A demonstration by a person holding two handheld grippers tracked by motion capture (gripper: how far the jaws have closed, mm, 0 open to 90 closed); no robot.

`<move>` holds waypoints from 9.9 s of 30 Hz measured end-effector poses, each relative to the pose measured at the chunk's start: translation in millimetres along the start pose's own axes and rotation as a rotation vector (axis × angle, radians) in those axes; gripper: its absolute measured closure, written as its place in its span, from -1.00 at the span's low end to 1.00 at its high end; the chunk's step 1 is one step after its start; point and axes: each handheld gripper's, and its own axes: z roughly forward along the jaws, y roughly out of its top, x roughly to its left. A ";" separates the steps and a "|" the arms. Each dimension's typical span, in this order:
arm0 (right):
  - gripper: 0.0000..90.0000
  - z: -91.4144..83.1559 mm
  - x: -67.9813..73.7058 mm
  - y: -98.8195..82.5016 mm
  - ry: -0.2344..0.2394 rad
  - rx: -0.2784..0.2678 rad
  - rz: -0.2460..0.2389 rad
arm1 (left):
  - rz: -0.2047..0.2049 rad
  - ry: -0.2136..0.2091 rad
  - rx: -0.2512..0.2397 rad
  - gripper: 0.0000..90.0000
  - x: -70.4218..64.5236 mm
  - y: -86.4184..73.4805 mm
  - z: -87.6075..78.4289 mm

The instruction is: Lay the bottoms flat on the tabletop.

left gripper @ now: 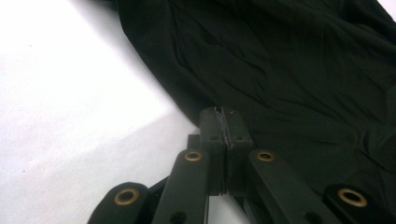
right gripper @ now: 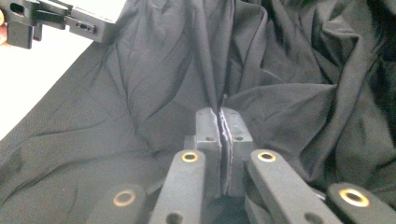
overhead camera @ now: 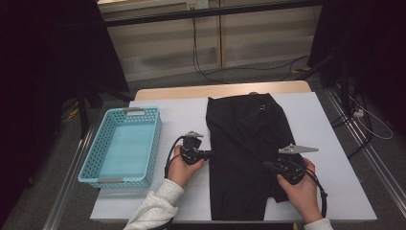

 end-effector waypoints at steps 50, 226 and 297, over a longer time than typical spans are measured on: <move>0.99 36.5 70.1 -0.8 0.137 0.148 -0.302 | -0.094 0.080 0.027 0.97 37.9 -1.1 -38.8; 1.00 -59.7 -82.4 -30.8 -0.322 -0.074 0.067 | 0.321 -0.108 0.010 -0.52 -51.9 17.8 20.6; 1.00 -102.8 -79.2 -52.2 -0.254 -0.013 0.100 | 0.391 -0.135 0.043 0.00 -71.5 11.3 42.9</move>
